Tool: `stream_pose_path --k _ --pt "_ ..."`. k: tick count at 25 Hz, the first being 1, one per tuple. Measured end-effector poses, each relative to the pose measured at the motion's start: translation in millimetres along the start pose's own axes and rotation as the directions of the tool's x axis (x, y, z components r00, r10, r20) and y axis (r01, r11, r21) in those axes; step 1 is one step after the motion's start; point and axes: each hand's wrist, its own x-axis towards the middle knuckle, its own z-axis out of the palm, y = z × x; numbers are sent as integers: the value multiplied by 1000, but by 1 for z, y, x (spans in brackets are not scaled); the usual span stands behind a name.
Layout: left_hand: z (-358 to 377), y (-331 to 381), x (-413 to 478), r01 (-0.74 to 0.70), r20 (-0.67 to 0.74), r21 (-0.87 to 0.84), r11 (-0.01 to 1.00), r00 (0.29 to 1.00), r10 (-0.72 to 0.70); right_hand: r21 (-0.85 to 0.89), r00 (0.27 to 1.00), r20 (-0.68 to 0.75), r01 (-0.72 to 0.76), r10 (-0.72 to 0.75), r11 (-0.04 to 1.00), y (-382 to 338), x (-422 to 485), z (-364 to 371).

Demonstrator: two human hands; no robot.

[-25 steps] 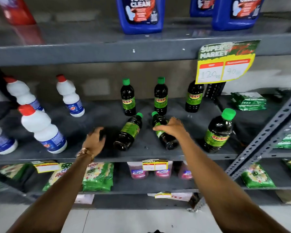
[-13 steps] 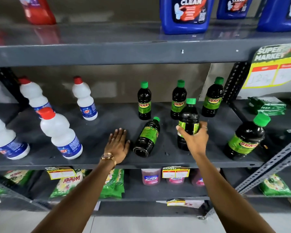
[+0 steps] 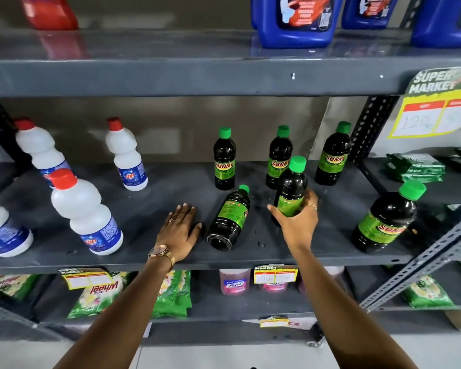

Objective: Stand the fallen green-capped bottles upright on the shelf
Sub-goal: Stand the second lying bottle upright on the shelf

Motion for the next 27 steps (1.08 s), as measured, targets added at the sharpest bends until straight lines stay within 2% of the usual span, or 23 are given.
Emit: stream_pose_path --k 3,6,8,11,16,27 --pt "-2 0 -1 -4 -11 -14 1000 1000 4 -85 997 -28 -67 65 994 0 11 15" --pt "0 -1 0 -12 -14 -21 1000 1000 11 39 995 67 -79 76 996 10 1 12" --pt "0 -3 0 -14 -15 -28 1000 1000 13 27 999 26 -44 44 999 14 -3 10" --pt "1 -4 -1 -17 -27 -45 999 1000 16 -84 999 -35 -39 36 996 14 9 16" --pt "0 -3 -1 -15 -29 -54 998 999 13 -108 991 132 -18 33 994 21 16 6" --pt "-2 -3 0 10 7 -52 999 1000 -10 -179 980 198 39 -3 983 29 -49 -56"
